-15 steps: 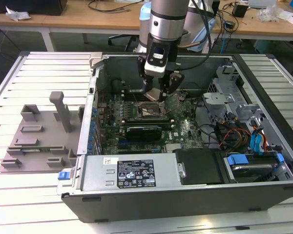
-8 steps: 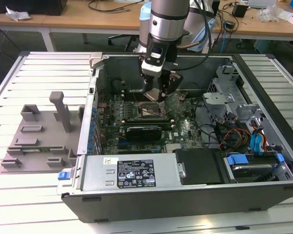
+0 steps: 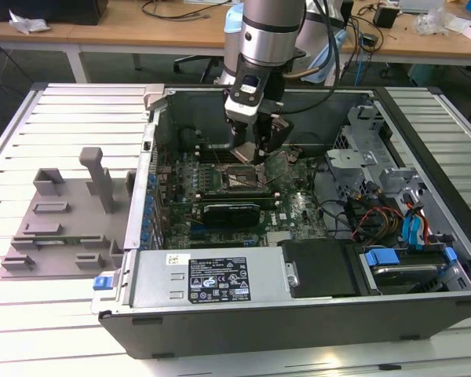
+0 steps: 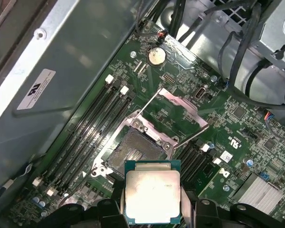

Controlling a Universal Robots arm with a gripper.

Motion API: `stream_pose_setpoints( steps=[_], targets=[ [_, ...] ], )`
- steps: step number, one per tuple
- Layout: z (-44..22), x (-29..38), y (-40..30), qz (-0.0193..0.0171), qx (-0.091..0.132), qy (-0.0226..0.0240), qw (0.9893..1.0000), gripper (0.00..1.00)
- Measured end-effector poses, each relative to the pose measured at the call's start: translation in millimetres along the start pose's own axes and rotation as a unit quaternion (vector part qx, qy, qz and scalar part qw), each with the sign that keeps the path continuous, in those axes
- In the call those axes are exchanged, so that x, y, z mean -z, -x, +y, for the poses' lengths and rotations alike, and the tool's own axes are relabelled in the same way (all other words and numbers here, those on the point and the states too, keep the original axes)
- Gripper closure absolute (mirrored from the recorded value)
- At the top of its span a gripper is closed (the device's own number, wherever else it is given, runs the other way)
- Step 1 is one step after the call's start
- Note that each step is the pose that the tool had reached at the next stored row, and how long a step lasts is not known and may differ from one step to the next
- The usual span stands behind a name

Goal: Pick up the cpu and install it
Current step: 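Place the cpu into insertion slot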

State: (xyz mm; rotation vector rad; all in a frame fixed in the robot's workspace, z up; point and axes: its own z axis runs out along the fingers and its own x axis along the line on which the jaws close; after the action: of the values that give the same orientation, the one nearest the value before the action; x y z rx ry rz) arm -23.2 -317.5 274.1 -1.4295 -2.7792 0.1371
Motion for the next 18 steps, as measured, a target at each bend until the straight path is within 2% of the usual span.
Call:
stream_pose_setpoints(
  steps=[4, 12, 18],
  targets=[
    [-0.1, 0.0, 0.0, -0.0001, -0.004, -0.0004, 1.0000, 0.45],
    [0.0, -0.1, 0.0, 0.0017, -0.025, -0.0011, 0.9997, 0.45],
    [0.0, -0.4, 0.0, 0.0038, -0.051, -0.0018, 0.9987, 0.45]
  ],
)
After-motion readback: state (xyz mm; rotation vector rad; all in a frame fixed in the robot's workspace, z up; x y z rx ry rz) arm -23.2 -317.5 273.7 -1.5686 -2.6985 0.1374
